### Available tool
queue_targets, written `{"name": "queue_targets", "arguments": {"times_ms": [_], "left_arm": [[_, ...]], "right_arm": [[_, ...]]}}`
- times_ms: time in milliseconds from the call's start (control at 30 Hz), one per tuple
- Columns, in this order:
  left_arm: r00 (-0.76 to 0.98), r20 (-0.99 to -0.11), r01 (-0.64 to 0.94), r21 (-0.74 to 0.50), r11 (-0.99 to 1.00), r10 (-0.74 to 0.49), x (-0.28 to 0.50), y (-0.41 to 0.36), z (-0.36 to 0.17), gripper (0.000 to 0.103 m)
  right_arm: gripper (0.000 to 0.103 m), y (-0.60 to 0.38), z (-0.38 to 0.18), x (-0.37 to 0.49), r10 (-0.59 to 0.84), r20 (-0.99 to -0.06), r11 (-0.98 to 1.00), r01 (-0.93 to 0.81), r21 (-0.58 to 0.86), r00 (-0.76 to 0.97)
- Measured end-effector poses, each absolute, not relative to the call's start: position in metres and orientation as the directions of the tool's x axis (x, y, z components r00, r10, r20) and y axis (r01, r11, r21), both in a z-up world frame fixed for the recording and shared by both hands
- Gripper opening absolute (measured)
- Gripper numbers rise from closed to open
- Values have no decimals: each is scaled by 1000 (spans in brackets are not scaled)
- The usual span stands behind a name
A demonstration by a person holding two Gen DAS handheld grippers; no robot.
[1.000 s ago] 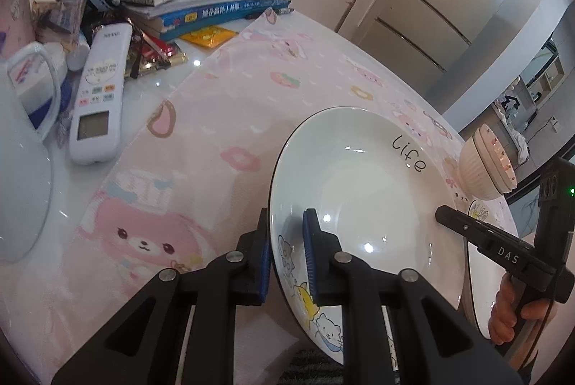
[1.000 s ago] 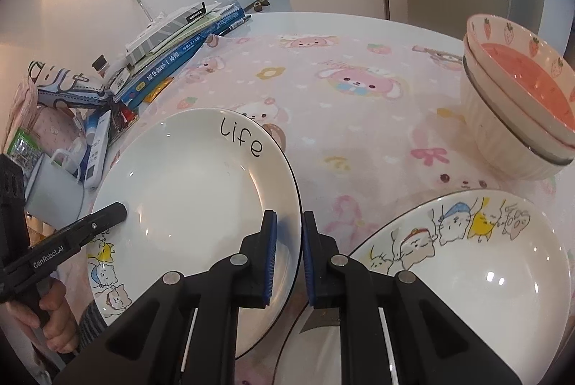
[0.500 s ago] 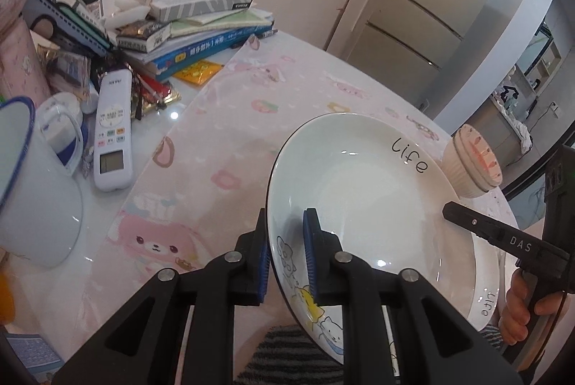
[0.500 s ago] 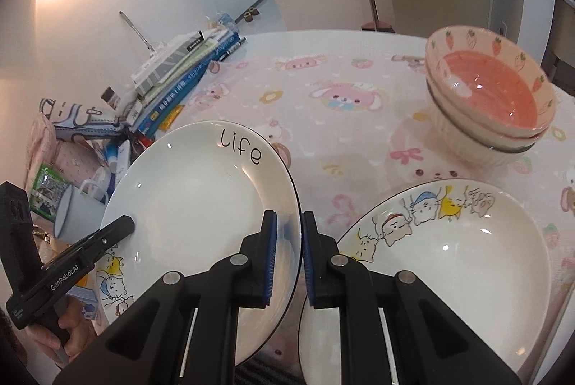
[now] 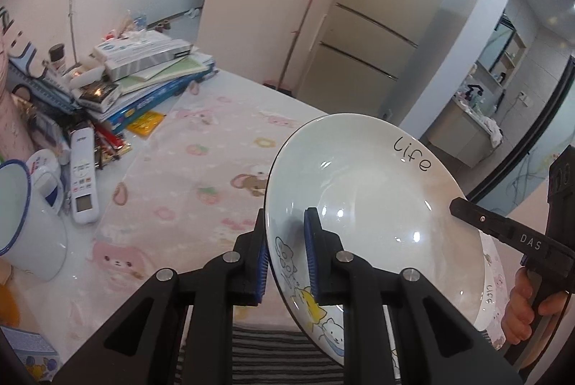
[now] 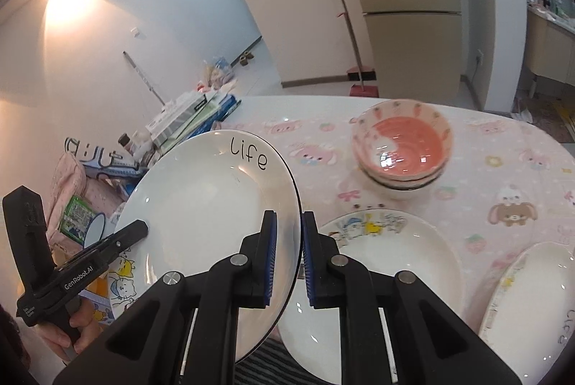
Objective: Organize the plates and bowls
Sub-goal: 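Lift and carry the 'Life' plate with the left gripper while the right gripper carries its plate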
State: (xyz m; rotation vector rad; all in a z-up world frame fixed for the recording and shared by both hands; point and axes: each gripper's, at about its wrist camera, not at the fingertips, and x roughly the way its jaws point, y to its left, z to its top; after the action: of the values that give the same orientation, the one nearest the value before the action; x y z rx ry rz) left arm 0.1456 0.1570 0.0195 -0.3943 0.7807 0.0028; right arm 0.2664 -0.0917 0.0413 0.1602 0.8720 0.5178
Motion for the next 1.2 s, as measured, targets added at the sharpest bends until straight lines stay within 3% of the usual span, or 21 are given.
{"name": "queue_targets", "arguments": {"times_ms": [600, 1200], "left_arm": [[731, -638, 23, -331, 943, -242, 156, 62, 63, 16], [661, -697, 44, -332, 942, -276, 186, 44, -4, 16]], "right_arm": [[15, -202, 86, 219, 424, -590, 901, -255, 350, 687], [15, -218, 10, 233, 402, -651, 902, -155, 403, 644]]}}
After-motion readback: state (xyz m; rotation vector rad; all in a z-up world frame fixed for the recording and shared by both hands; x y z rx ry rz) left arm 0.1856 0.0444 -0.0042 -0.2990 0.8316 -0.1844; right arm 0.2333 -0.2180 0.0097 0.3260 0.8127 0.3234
